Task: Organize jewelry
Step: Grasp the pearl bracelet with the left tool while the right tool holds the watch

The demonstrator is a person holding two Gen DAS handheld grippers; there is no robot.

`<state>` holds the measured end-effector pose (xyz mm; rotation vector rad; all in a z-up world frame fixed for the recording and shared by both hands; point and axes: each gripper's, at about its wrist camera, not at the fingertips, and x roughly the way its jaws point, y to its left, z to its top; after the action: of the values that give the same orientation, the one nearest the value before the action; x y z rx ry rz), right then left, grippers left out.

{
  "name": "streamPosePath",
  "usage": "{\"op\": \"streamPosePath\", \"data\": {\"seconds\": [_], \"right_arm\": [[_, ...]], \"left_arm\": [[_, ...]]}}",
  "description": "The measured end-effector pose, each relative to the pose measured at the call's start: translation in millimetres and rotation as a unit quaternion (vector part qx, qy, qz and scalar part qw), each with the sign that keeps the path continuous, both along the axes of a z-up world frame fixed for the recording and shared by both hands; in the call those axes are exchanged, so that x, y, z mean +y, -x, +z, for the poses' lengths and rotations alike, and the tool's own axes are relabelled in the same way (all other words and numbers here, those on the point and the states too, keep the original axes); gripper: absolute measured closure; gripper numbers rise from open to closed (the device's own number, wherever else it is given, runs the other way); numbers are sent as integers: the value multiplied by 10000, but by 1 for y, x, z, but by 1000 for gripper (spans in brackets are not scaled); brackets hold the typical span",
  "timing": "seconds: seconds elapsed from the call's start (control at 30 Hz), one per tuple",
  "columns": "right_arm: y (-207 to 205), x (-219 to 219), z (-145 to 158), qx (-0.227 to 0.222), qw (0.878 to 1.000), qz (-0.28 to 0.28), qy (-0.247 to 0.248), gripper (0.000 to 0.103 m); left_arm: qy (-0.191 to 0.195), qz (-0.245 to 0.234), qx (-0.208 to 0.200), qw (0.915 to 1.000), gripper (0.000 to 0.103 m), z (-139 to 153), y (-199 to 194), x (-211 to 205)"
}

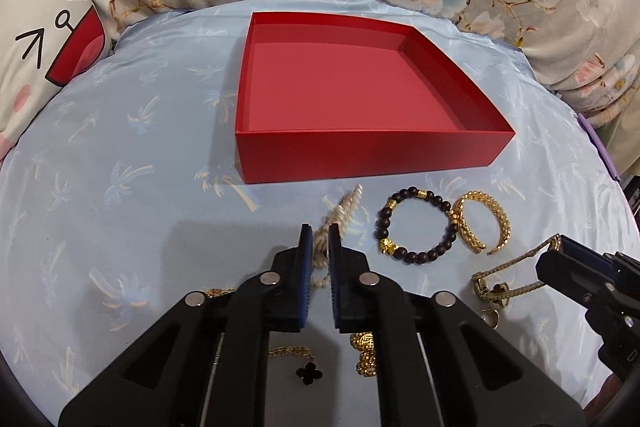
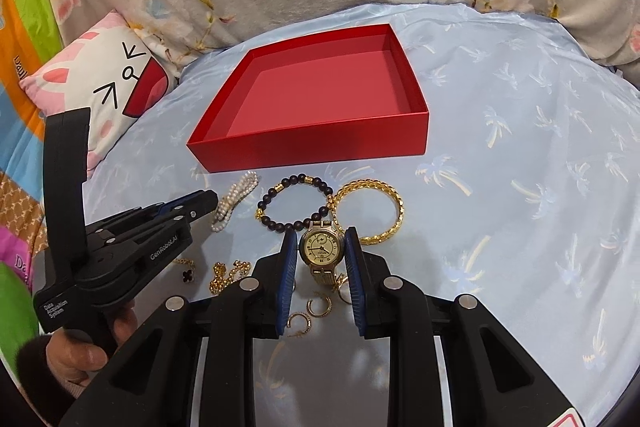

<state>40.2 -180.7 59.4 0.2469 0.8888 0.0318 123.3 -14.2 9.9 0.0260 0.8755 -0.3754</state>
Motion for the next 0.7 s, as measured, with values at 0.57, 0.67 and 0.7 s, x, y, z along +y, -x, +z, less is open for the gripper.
{"op": "streamPosePath", "data": {"seconds": [0.57,0.67,0.7], "right_arm": [[1,-6,5,-46,10000,-24,-53,81],[1,-7,10,-98,9999,-5,-51,81],[1,-7,13,-131,9999,4,-37,81]], "left_arm": [[-278,-218,119,9993,89,-15,-11,-22],[-190,-215,132,9995,89,-9,-9,-18],[-164,-216,117,9996,89,-6,-8,-18]]}}
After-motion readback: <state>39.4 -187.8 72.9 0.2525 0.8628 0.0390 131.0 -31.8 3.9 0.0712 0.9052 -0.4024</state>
